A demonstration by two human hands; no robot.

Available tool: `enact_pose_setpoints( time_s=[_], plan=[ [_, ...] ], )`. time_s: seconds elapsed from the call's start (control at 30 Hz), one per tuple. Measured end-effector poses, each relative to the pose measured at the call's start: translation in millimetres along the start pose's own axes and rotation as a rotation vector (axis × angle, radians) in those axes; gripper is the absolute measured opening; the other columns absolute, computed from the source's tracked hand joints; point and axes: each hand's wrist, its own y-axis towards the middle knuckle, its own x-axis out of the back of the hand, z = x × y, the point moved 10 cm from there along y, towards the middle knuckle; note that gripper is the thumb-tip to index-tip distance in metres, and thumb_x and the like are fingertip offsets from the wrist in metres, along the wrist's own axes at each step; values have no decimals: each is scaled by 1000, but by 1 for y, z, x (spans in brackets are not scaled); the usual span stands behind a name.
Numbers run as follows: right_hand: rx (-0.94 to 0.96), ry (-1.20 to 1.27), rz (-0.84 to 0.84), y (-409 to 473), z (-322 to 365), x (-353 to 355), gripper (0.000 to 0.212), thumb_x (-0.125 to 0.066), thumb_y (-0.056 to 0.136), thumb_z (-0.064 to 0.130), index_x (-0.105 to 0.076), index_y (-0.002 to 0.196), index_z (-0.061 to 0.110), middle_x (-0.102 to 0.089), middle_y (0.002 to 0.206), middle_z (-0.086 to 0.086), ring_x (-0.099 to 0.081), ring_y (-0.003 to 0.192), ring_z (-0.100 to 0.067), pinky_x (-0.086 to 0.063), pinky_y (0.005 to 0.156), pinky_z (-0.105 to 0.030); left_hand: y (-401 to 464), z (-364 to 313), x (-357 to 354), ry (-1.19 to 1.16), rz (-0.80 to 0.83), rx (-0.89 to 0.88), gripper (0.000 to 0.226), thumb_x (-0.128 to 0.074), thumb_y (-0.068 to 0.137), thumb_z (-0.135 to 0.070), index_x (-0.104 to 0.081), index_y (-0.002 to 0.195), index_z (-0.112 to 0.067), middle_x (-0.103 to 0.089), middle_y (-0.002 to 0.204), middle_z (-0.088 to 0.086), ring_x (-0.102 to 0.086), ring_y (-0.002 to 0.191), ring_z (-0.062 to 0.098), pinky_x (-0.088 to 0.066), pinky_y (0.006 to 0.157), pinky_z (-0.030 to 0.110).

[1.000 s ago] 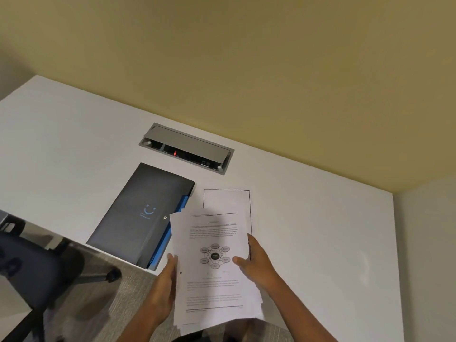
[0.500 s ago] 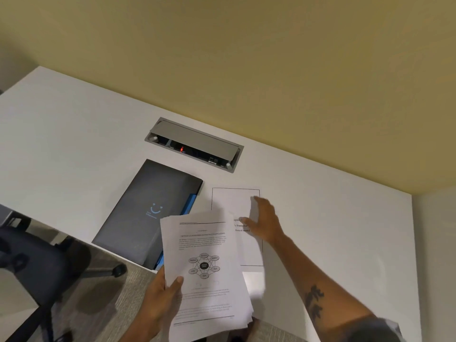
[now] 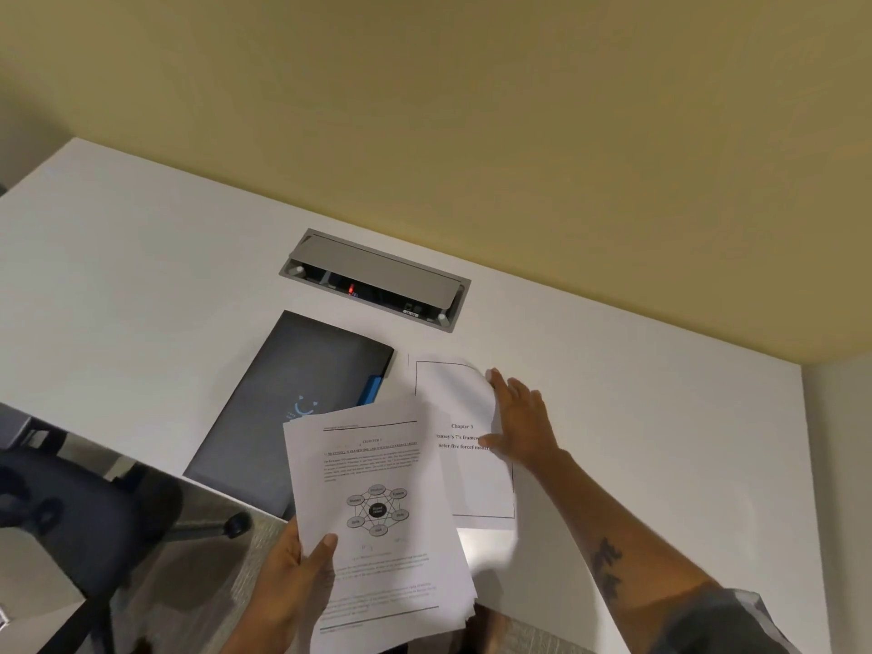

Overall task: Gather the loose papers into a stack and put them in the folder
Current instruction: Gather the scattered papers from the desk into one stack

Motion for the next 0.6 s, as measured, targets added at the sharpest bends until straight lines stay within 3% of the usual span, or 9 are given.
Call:
enact_pose_setpoints(
  time_s=[0.03,0.07,0.1,0.13,0.2,0.3,0.4,0.5,0.6],
  plan=[
    [-23,65,-52,-8,-2,-1,158,-4,46,107,-16,170,10,-46,161,-10,-40,151,-31,-35,120,-45,-1,-3,-2,-6,14,-2,35,-66,98,-10,-64,124,-34,-82,111,0,-81,97,22,-65,70,30],
    [-85,137,-98,-17,-9,-3,133,-32,69,100,-22,169,13,-58,147,-12,-51,141,-33,-42,113,-43,-1,-6,-5,-10,32,-6,36,-65,99,-9,-64,125,-33,-82,111,1,-81,97,22,-65,67,29],
    [-171,211,-139,-25,-19,-8,106,-62,87,74,-25,167,15,-64,134,-13,-58,131,-36,-48,105,-42,-1,-9,-7,-3,47,-9,35,-64,100,-8,-64,126,-32,-82,111,1,-80,97,23,-65,66,28],
    [-270,281,-180,-34,-32,-13,94,-77,91,44,-27,166,17,-67,125,-14,-64,122,-37,-51,96,-41,-1,-11,-9,6,58,-12,35,-63,100,-7,-63,126,-31,-82,111,2,-80,97,22,-65,66,28],
    [-463,503,-241,-53,-61,-28,86,-83,86,17,-37,159,16,-71,111,-12,-69,105,-35,-53,81,-38,-2,-16,-13,6,75,-25,34,-61,101,-5,-64,124,-30,-82,110,1,-80,96,20,-64,65,26],
    [-540,804,-367,-81,-91,-30,57,-85,87,11,-61,139,12,-74,109,-13,-71,96,-37,-58,79,-40,-2,-21,-20,9,114,-33,35,-60,101,-4,-64,126,-27,-81,112,4,-80,97,23,-65,65,29],
    [-500,883,-494,-105,-111,-6,12,-83,91,15,-73,99,17,-77,95,-11,-70,82,-37,-52,66,-31,-2,-24,-26,10,139,-40,34,-62,100,-5,-65,127,-25,-81,114,6,-80,98,25,-65,67,31],
    [-488,971,-622,-132,-135,25,13,-82,93,25,-73,88,18,-76,86,-11,-58,68,-23,-48,64,-34,-3,-27,-33,20,152,-42,31,-63,100,-7,-69,121,-30,-82,110,5,-80,95,22,-65,63,30],
    [-410,1120,-664,-155,-143,50,23,-80,91,37,-75,92,14,-51,62,-1,-34,56,-20,-33,52,-28,-2,-29,-43,26,157,-42,31,-64,101,-13,-70,119,-36,-81,112,1,-80,96,17,-65,64,28]
  ],
)
